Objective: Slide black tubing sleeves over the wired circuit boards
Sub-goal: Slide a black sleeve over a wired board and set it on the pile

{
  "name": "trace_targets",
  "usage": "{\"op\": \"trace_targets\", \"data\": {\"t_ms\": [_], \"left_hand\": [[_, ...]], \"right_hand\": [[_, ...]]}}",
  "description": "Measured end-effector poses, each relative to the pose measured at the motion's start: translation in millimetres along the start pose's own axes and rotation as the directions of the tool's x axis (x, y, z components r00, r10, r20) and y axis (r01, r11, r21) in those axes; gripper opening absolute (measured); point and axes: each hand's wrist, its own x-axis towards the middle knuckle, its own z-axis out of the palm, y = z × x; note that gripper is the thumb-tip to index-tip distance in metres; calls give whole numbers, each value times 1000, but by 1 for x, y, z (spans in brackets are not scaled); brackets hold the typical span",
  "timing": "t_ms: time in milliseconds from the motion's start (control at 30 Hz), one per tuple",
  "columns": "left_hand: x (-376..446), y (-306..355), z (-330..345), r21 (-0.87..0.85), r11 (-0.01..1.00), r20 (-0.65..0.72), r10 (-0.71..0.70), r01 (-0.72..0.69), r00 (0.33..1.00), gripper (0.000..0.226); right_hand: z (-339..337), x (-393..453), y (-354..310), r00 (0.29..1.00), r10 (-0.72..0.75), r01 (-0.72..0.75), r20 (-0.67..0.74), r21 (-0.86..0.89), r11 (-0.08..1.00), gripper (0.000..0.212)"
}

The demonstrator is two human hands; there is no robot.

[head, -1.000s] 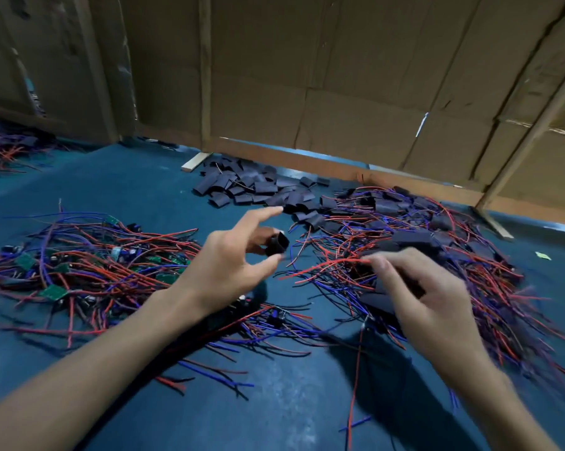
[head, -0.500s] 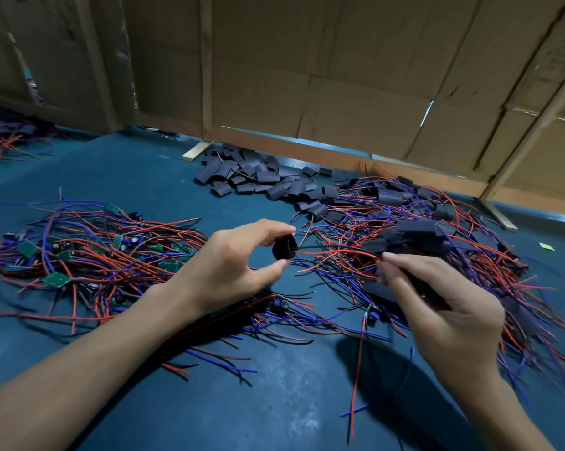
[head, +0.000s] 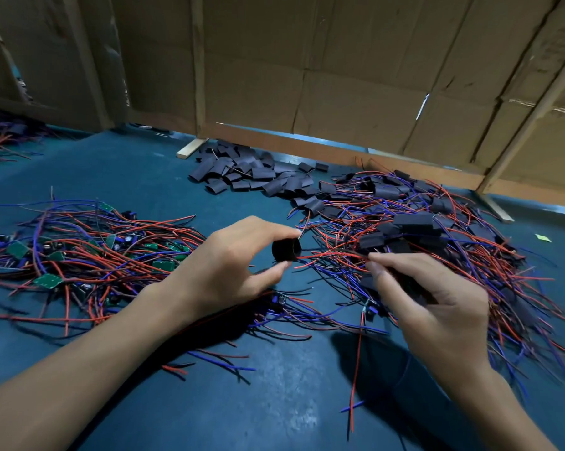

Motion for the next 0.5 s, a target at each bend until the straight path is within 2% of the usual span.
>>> {"op": "trace_targets", "data": {"t_ms": [133, 300, 400, 500], "left_hand": [[5, 11, 5, 27, 993, 37, 111, -113, 993, 30], [6, 23, 9, -51, 990, 34, 130, -128, 991, 28], [7, 22, 5, -77, 993, -7, 91, -92, 996, 26], [7, 21, 2, -65, 994, -28, 81, -83, 996, 26]], "right_hand": [[13, -2, -7, 980, -95, 87, 176, 53, 995, 16], [21, -7, -6, 897, 16, -85, 441, 137, 987, 33], [19, -7, -2, 923, 132, -198, 360, 154, 968, 29], [16, -6, -2, 967, 158, -170, 198, 44, 984, 28]]}}
